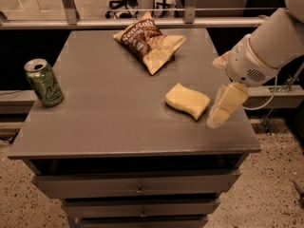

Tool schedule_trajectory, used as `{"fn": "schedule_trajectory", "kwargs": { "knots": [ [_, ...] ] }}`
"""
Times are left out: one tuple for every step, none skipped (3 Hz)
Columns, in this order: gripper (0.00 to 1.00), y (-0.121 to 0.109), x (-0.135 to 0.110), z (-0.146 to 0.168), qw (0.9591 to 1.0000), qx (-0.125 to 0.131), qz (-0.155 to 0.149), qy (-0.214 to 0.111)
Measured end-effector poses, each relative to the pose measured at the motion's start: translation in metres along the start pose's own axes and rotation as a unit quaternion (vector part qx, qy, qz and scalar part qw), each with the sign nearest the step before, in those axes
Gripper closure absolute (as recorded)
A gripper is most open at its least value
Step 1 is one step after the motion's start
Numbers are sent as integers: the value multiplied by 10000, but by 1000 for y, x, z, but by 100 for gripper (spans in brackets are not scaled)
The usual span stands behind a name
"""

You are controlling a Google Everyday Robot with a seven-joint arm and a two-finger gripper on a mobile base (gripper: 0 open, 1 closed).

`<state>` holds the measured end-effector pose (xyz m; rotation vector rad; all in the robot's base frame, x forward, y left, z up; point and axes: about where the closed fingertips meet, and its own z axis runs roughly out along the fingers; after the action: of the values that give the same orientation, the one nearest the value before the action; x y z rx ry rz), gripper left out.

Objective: Move sponge near green can

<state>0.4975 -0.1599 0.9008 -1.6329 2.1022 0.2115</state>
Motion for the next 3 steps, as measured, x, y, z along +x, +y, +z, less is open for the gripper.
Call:
{"fn": "schedule_trajectory", "kwargs": {
  "knots": [
    [0,-3,-13,23,9996,-81,18,-264],
    [0,-9,-22,58,9989,-173,151,-417],
    [2,-15,-26,80,9986,-255,238,-397]
  ]
}}
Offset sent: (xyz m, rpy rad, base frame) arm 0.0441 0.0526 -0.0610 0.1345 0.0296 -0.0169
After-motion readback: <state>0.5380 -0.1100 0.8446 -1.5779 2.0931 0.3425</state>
